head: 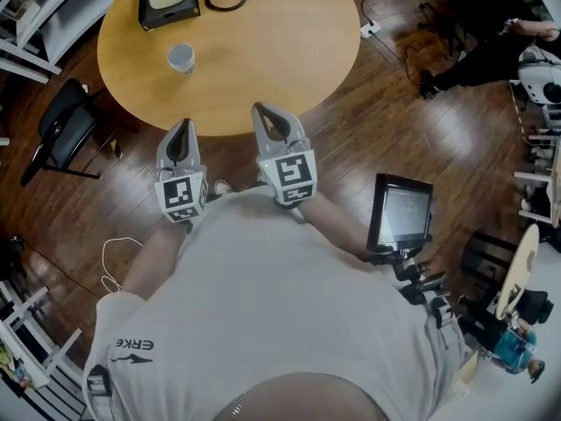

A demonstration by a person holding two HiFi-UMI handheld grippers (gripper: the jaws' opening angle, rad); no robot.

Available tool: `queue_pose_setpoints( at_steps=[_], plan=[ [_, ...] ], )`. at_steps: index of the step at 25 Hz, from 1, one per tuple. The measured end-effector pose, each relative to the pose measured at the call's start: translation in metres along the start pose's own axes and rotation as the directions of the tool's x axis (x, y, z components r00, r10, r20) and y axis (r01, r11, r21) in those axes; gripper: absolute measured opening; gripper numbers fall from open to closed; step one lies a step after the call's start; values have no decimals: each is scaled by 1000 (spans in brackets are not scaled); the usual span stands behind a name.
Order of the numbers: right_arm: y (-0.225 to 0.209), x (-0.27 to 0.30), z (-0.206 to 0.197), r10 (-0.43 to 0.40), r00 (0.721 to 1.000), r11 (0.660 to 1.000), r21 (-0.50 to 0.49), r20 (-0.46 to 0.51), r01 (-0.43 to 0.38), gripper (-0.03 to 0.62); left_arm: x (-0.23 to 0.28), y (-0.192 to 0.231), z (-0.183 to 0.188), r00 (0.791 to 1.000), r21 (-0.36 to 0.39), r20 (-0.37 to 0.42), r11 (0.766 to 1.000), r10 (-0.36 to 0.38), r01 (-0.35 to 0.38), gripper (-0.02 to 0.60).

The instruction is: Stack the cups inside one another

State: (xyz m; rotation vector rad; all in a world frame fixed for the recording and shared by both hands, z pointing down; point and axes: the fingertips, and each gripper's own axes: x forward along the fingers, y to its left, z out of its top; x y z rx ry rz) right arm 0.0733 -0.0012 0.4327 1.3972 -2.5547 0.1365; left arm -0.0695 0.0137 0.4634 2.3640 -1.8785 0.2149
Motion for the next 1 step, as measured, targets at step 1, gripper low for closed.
queue_pose_setpoints(
  at_steps=[1],
  plan=[
    [0,1,1,-1,1000,1000,-2,0,1,14,1,1,0,1000,0,0,1000,-1,1,2]
  ],
)
